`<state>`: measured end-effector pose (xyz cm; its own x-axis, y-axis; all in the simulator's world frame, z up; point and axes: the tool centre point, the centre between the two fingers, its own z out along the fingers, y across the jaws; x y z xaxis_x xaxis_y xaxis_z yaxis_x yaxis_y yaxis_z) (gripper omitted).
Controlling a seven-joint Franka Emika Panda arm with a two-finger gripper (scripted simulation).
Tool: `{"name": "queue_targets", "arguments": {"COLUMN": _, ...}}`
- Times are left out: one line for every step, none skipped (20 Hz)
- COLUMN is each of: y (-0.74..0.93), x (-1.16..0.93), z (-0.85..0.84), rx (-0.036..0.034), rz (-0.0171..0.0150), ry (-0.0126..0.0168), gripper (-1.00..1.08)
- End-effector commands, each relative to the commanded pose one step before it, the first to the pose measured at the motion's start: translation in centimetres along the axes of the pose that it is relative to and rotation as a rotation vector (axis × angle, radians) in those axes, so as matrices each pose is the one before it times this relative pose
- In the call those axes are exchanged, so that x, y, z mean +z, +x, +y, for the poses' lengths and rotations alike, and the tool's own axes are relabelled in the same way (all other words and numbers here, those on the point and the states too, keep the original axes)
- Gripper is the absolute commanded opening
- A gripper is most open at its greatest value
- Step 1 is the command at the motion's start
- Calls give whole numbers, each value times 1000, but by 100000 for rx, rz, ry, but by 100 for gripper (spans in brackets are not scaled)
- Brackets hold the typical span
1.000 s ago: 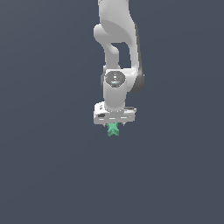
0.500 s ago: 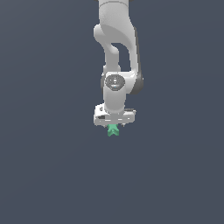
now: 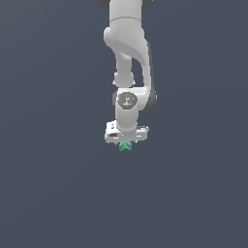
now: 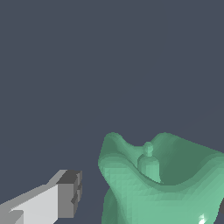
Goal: Pick up the object and move it to a goal position.
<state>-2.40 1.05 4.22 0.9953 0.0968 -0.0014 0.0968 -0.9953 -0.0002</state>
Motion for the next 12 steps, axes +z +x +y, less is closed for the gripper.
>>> {"name": "queue_targets", "arguments": {"y": 82, "x": 215, "z": 11, "rx": -5, "rz": 148, "ry": -14, "gripper": 100}}
{"name": "queue_targets", "arguments": {"y": 0, "x": 0, "z": 0, "rx": 0, "rz": 0, "ry": 0, "gripper": -100}}
{"name": "queue_targets", "arguments": {"y": 0, "x": 0, "z": 0, "rx": 0, "rz": 0, "ry": 0, "gripper": -100}}
{"name": "queue_targets", "arguments": {"y": 0, "x": 0, "z": 0, "rx": 0, "rz": 0, "ry": 0, "gripper": -100}}
{"name": "queue_targets", "arguments": {"y": 0, "x": 0, "z": 0, "rx": 0, "rz": 0, "ry": 0, "gripper": -100}}
{"name": "queue_targets", "arguments": {"y": 0, "x": 0, "z": 0, "rx": 0, "rz": 0, "ry": 0, "gripper": -100}}
{"name": "queue_targets", "arguments": {"y": 0, "x": 0, "z": 0, "rx": 0, "rz": 0, "ry": 0, "gripper": -100}}
{"name": "queue_targets", "arguments": {"y": 0, "x": 0, "z": 0, "rx": 0, "rz": 0, "ry": 0, "gripper": -100}}
{"name": "queue_targets", "arguments": {"y": 0, "x": 0, "z": 0, "rx": 0, "rz": 0, "ry": 0, "gripper": -100}}
{"name": "queue_targets", "arguments": {"y": 0, "x": 0, "z": 0, "rx": 0, "rz": 0, "ry": 0, "gripper": -100}}
{"name": "queue_targets", "arguments": {"y": 0, "x": 0, "z": 0, "rx": 0, "rz": 0, "ry": 0, "gripper": -100}}
{"name": "queue_targets", "arguments": {"y": 27, "x": -40, "z": -23, "rx": -36, "rz": 59, "ry": -2, "gripper": -100}}
